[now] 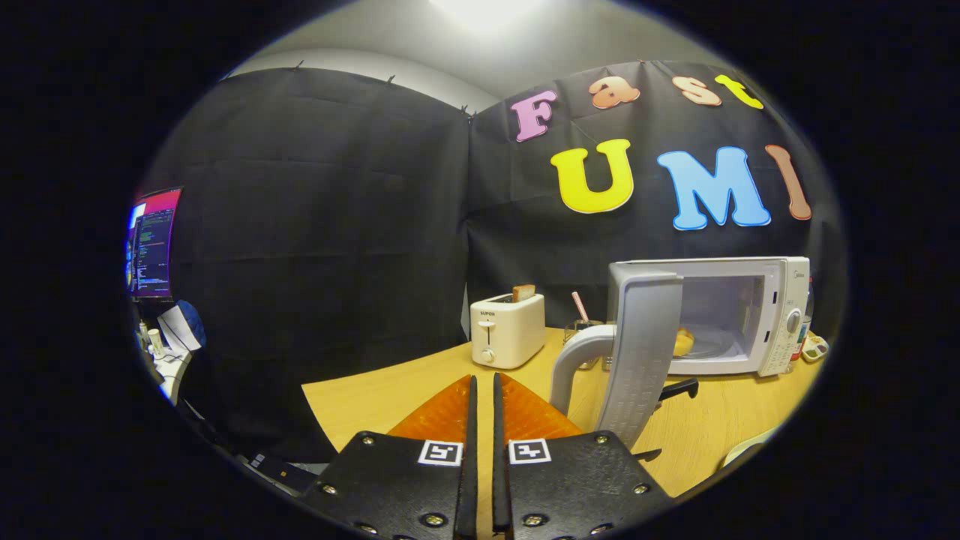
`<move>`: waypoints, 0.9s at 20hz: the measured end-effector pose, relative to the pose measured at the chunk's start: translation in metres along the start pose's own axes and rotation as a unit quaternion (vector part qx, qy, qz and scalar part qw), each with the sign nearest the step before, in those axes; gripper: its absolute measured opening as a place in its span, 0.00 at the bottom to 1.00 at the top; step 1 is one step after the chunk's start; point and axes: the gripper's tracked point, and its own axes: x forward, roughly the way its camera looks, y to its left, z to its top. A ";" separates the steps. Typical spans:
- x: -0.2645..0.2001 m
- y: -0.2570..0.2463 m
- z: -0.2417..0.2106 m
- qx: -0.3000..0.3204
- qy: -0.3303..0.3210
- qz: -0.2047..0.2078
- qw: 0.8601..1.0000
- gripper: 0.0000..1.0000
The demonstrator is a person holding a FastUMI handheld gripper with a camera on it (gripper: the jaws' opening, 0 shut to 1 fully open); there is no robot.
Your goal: Open the microwave, put the food inside, and close the microwave door.
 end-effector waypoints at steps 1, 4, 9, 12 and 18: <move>0.002 -0.006 -0.005 0.004 0.006 -0.009 1.000 0.08; 0.005 -0.016 -0.017 0.023 0.016 -0.017 0.999 0.03; -0.007 -0.049 -0.012 0.019 0.012 -0.051 0.998 0.01; -0.014 -0.075 -0.010 0.025 0.014 -0.073 0.997 0.01; -0.025 -0.137 -0.007 0.021 0.017 -0.127 0.992 0.01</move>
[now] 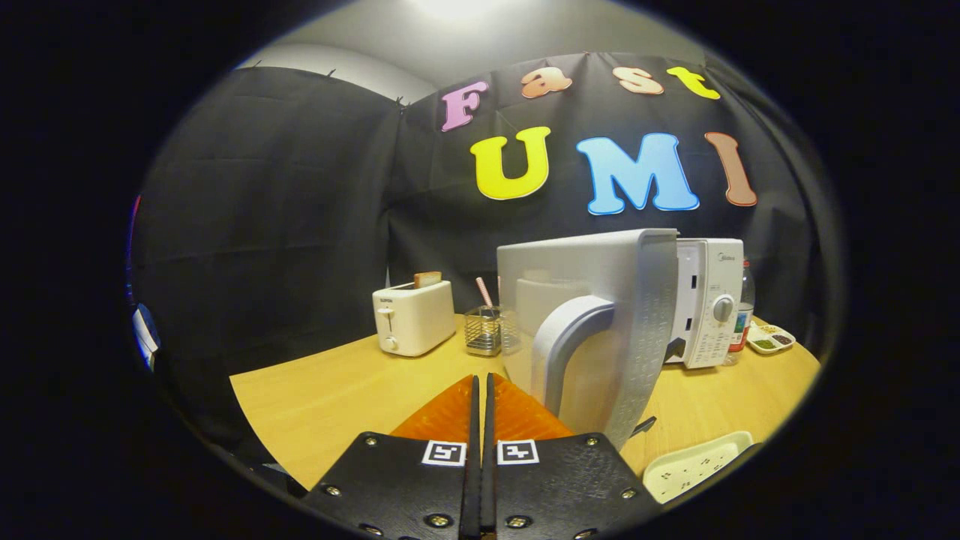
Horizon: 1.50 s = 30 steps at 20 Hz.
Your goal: Open the microwave, put the food inside, and close the microwave door.
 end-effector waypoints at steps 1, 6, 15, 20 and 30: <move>0.002 -0.011 0.000 0.000 0.003 -0.010 1.000 0.01; 0.014 -0.065 0.006 -0.008 0.010 -0.059 0.998 0.01; 0.060 -0.158 0.007 0.010 0.042 -0.138 0.990 0.01; 0.096 -0.198 -0.002 0.053 0.066 -0.169 0.982 0.01; 0.142 -0.243 0.009 0.029 0.059 -0.218 0.974 0.03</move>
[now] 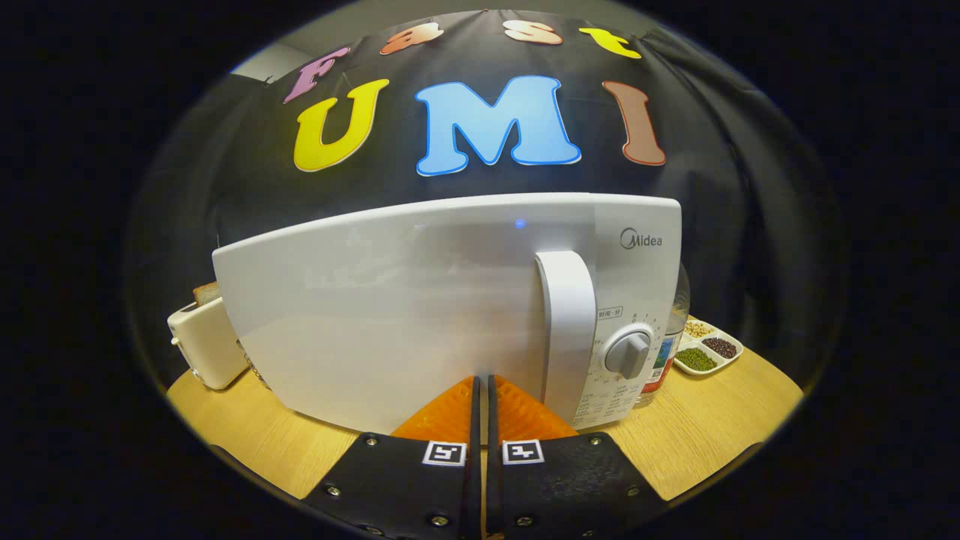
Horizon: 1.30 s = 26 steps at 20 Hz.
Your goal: Open the microwave, put the food inside, and close the microwave door.
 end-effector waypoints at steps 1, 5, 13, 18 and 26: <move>0.003 -0.002 -0.005 -0.004 0.012 0.001 1.000 0.03; 0.000 -0.001 -0.007 0.009 0.023 0.002 1.000 0.06; -0.074 0.015 0.006 0.019 0.014 0.045 0.999 0.06; -0.128 0.019 0.025 0.040 0.008 0.063 0.997 0.06; -0.225 0.029 0.118 -0.003 -0.085 0.061 0.995 0.05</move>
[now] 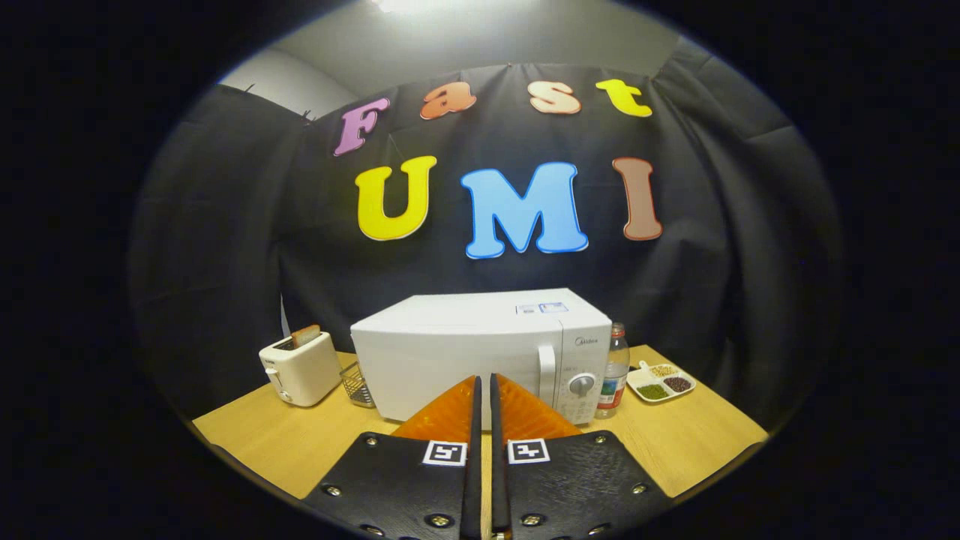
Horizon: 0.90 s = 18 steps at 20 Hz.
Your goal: Open the microwave, put the food inside, and close the microwave door.
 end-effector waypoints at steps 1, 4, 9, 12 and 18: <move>-0.009 0.005 0.014 -0.001 -0.006 0.008 1.000 0.06; -0.032 0.012 0.054 0.000 -0.035 0.017 0.999 0.06; -0.051 0.013 0.098 0.008 -0.059 0.015 0.998 0.06; -0.057 0.003 0.117 0.020 -0.081 -0.010 0.996 0.36; -0.058 -0.015 0.129 -0.027 -0.112 -0.079 0.990 0.98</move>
